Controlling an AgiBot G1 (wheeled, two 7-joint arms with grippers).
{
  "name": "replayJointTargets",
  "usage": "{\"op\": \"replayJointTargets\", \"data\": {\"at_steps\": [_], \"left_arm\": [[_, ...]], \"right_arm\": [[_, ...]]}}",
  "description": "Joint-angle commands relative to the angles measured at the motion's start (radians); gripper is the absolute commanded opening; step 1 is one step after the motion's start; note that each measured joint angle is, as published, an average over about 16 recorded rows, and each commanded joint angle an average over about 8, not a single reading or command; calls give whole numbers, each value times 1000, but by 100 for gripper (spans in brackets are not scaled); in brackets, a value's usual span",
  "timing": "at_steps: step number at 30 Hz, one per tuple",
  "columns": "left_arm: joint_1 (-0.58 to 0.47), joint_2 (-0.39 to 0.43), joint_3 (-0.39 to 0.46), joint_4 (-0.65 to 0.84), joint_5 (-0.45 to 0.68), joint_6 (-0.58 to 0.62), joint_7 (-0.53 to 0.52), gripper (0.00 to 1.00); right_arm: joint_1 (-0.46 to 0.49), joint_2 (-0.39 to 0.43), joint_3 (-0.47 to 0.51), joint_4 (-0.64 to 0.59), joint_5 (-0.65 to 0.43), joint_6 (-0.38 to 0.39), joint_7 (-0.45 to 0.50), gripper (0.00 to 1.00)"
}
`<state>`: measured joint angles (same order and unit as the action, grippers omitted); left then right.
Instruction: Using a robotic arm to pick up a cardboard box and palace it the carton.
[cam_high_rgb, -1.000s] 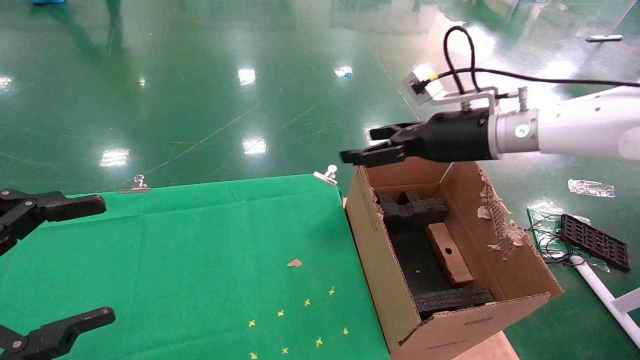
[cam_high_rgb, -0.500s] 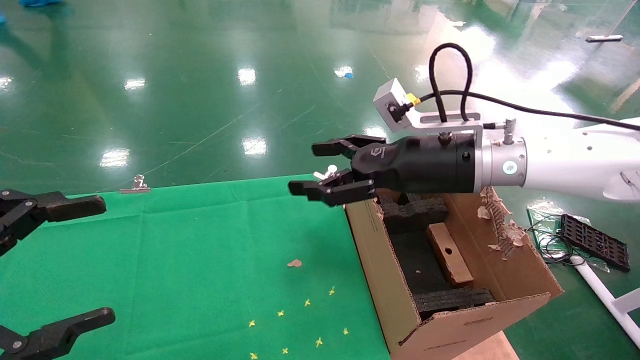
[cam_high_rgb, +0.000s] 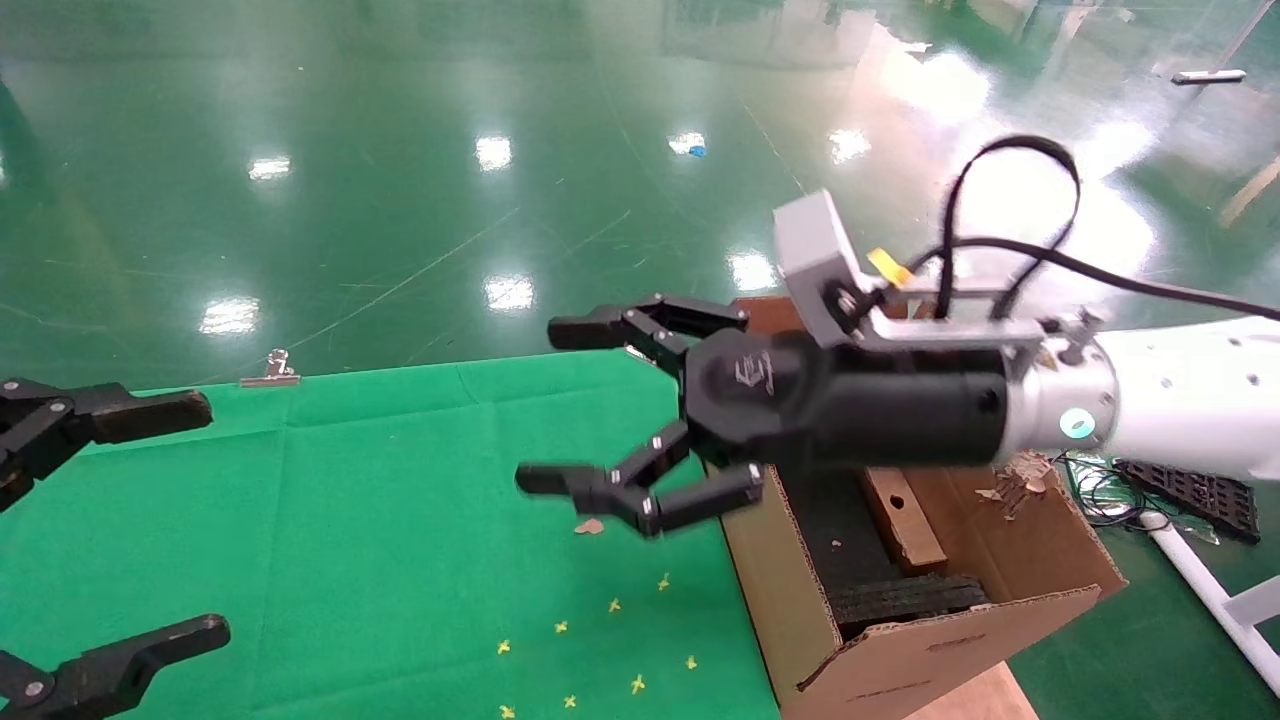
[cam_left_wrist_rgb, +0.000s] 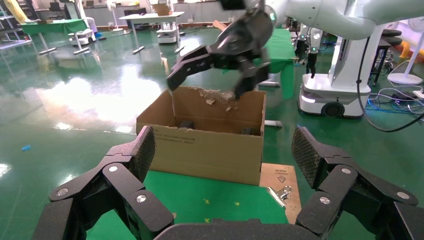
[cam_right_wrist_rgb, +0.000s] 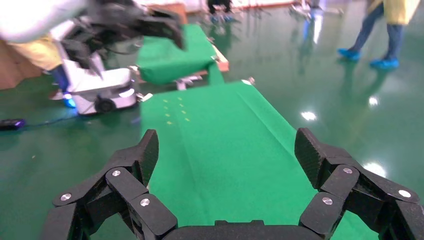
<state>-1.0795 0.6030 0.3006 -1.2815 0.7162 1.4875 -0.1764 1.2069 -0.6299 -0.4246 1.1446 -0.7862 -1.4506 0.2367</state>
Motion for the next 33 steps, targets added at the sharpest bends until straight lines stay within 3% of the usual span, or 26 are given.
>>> {"op": "replayJointTargets", "data": {"at_steps": [1, 12, 33], "left_arm": [[0, 0, 0, 0, 0, 0, 0, 100], [0, 0, 0, 0, 0, -1, 0, 100], [0, 0, 0, 0, 0, -1, 0, 100]], "right_arm": [[-37, 5, 40, 39, 15, -12, -14, 100], [-166, 23, 181, 174, 71, -56, -58, 100], [-139, 20, 152, 145, 59, -47, -50, 100]]}}
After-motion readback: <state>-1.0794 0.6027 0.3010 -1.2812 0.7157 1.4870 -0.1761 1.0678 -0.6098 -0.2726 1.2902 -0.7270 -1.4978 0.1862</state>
